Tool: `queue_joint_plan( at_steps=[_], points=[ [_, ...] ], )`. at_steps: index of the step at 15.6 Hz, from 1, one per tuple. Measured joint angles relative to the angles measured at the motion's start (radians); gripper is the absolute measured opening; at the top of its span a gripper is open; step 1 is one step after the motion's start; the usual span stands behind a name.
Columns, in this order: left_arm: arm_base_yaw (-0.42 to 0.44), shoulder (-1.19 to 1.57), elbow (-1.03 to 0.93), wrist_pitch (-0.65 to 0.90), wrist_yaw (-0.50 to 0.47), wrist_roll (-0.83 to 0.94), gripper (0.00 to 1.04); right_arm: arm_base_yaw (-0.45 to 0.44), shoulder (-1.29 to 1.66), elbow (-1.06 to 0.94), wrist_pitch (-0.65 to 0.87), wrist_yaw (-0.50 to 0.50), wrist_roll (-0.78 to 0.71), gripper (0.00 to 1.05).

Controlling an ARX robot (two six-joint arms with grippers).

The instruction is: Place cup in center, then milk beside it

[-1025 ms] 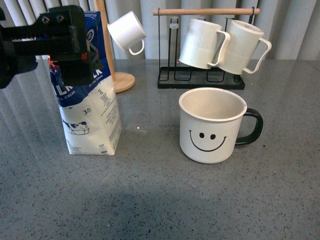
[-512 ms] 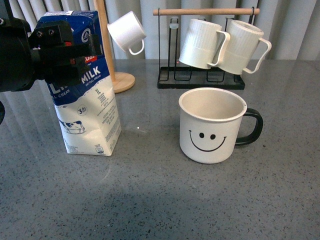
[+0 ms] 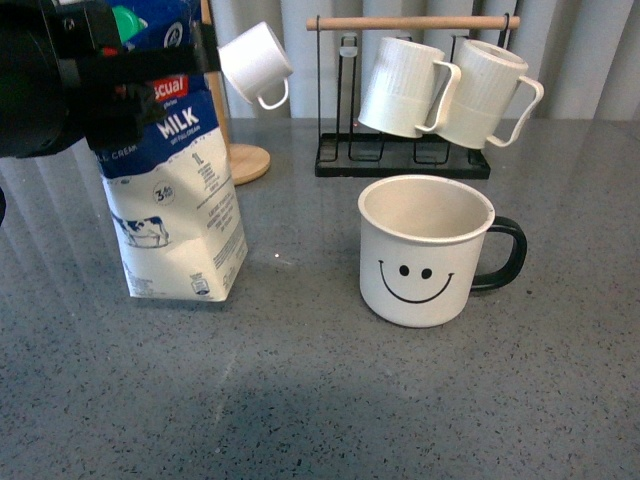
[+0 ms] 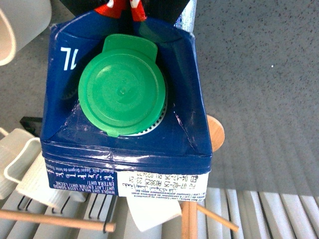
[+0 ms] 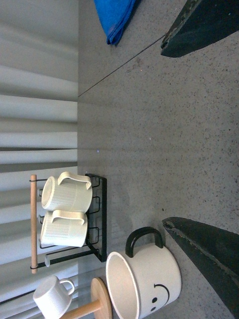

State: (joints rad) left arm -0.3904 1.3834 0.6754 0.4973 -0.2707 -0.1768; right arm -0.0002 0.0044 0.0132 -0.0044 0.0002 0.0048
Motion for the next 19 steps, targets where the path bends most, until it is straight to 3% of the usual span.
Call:
queue_joint_plan(
  at_steps=[12,19],
  points=[
    [-0.211,0.154,0.080,0.111,-0.139,-0.028,0.03,0.000,0.000,0.000,0.000,0.000,0.000,0.98],
    [-0.243,0.172,0.080,0.146,-0.161,-0.029,0.03,0.000,0.000,0.000,0.000,0.000,0.000,0.98]
  ],
)
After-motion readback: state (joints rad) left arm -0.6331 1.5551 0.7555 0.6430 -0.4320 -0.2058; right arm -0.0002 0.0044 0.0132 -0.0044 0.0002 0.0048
